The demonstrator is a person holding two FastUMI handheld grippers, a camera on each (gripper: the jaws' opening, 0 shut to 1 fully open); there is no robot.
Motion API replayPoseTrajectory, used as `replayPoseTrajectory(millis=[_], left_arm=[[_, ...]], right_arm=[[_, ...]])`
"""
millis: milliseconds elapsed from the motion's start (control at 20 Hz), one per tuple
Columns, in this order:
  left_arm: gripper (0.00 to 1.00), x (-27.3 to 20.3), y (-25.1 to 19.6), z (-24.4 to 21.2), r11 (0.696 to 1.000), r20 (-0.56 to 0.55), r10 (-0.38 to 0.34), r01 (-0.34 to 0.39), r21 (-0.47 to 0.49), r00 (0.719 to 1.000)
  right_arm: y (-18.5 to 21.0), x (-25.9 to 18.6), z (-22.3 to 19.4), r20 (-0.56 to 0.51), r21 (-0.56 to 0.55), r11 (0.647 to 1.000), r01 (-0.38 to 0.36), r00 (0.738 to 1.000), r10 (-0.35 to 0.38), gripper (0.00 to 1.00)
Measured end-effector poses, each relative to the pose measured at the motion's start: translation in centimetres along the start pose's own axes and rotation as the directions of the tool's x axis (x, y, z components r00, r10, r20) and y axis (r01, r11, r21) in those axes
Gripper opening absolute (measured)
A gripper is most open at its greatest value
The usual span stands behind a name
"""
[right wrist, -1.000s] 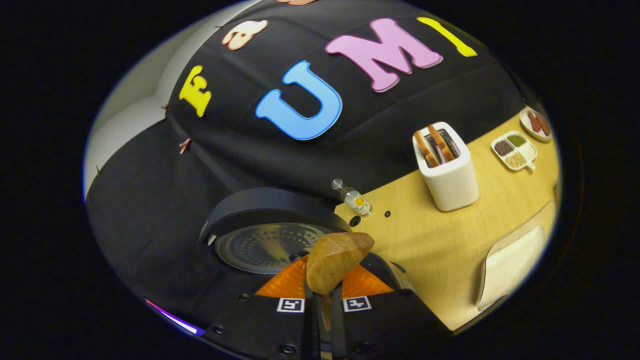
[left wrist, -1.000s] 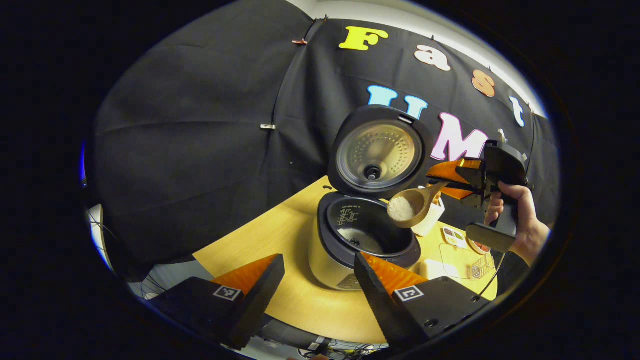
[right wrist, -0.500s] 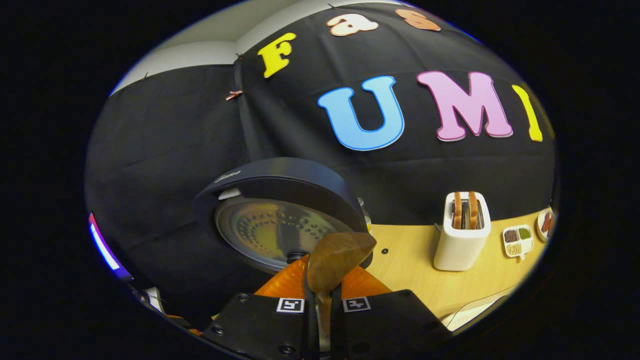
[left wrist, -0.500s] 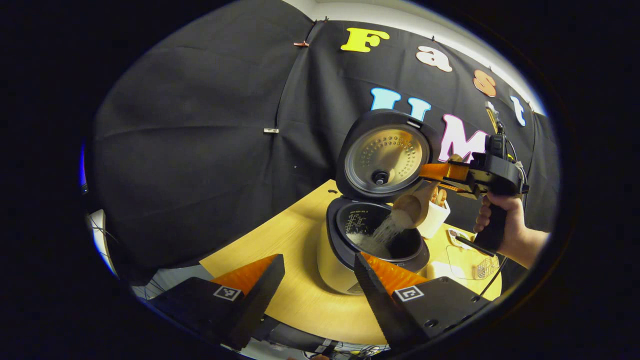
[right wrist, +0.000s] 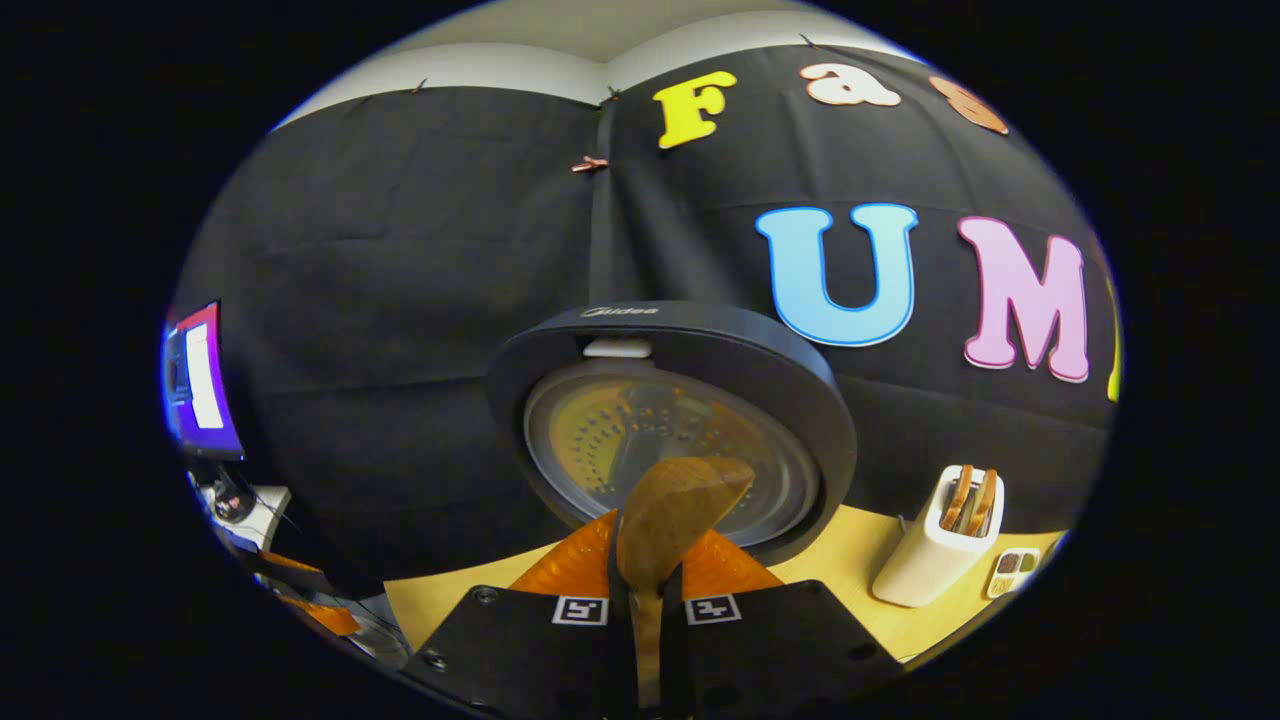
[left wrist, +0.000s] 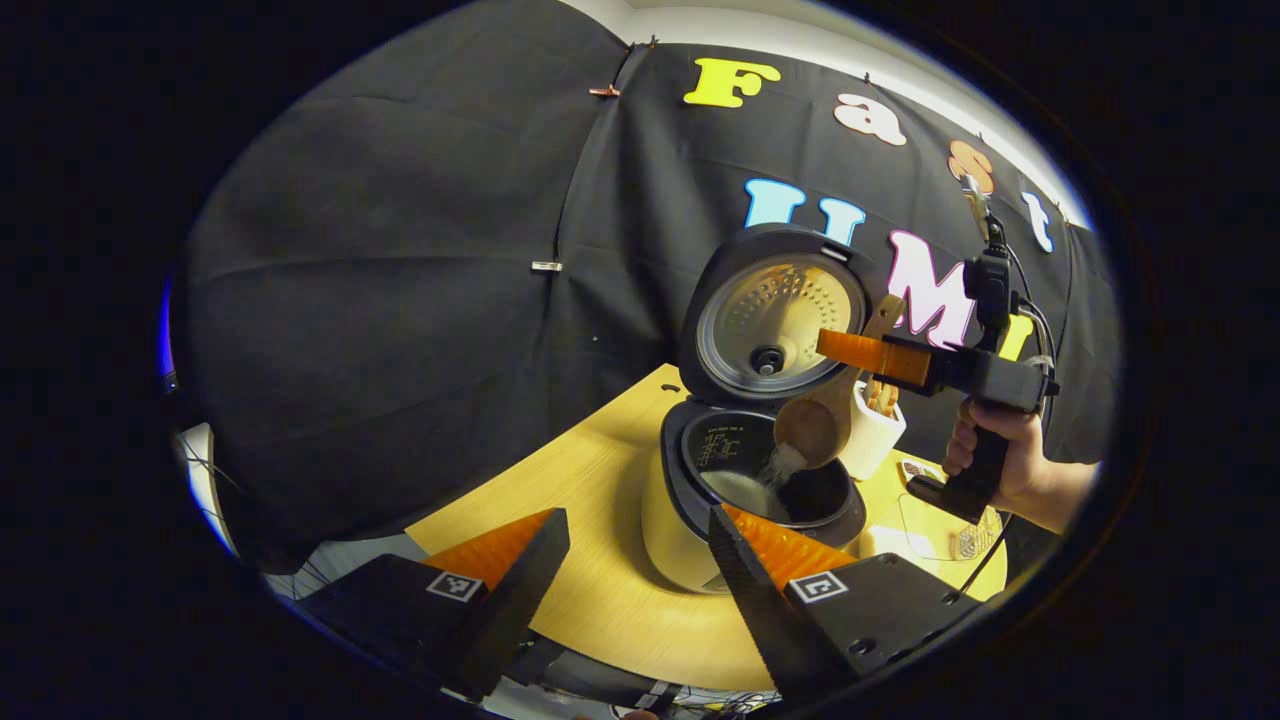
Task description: Close the left gripper, press the button to open the rice cooker; take a wooden spoon from the chopstick holder with the right hand, scoop a spoonful of rice and pour it into the rice cooker, then put the wooden spoon back into the chopstick holder.
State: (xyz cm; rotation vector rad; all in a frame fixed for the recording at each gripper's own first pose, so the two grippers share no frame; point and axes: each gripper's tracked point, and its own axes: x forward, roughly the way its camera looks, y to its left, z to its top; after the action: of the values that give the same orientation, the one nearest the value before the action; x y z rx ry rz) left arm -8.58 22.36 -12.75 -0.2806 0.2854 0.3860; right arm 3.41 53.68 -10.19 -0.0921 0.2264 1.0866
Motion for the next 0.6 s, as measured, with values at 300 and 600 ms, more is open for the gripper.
replayPoseTrajectory(millis=[300,600], left_arm=[[0.95,0.0,0.4,0.0,0.999,0.011,0.026,-0.027,0.020,1.000],[0.95,-0.8,0.0,0.2,0.999,0.023,0.020,-0.021,0.032,1.000]], right_arm=[[2.4,-0.1,-1.9,-0.045,-0.124,0.990,-0.074,0.997,0.068,0.13],[0.6,-0.9,-0.9,-0.032,-0.034,0.999,-0.039,0.999,0.038,0.13]])
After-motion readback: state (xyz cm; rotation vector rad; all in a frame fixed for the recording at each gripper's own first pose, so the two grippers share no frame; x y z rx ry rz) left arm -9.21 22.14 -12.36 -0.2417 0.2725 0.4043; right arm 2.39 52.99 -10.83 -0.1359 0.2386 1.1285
